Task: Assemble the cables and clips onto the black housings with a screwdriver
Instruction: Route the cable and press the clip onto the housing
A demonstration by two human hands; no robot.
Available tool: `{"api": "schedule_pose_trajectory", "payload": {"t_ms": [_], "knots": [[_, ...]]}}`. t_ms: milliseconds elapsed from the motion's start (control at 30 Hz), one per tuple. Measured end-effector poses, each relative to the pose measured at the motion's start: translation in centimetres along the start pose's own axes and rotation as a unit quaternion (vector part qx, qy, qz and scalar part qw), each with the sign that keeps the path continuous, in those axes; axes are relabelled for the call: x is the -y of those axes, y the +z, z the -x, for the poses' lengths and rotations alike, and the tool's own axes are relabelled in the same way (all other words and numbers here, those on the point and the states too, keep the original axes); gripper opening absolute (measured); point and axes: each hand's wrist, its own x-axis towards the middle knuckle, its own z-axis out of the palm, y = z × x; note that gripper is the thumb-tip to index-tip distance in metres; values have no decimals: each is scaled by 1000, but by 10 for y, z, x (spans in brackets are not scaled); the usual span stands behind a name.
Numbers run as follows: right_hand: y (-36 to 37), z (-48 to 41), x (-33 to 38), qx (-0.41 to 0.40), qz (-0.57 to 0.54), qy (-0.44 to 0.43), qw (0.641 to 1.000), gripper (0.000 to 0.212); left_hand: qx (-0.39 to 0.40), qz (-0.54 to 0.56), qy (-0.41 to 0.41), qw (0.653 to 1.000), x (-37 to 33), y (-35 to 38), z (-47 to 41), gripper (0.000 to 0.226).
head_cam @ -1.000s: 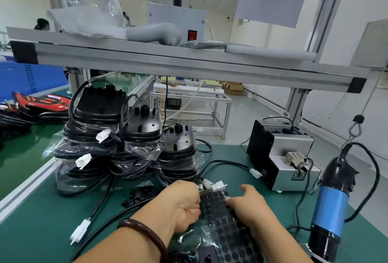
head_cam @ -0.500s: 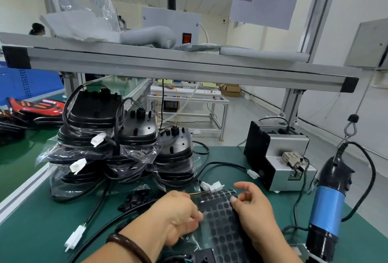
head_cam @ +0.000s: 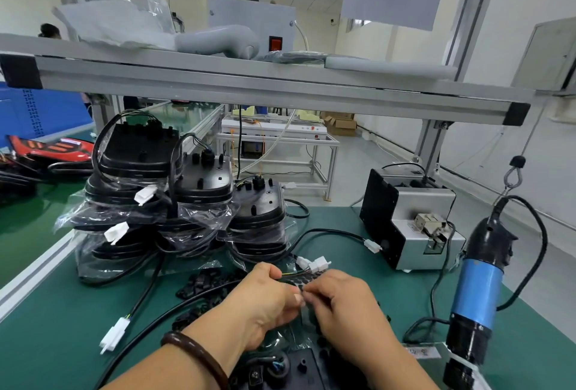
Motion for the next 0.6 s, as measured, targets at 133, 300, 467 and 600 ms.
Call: {"api": "schedule_pose_trajectory", "payload": {"t_ms": [133,300,467,600], "knots": [[0,-1,-2,-3,12,4,1000,17,5,-26,34,999,3,3,-3,36],[2,-3,-4,-2,43,36,998,20,-2,-86,71,994,3,3,-5,37],[0,-2,-2,6,82,31,996,27,-27,-152,117,981,3,6,-3,38],[-3,-2,3,37,135,13,990,31,-47,-184,131,973,1,7,-2,40]]}}
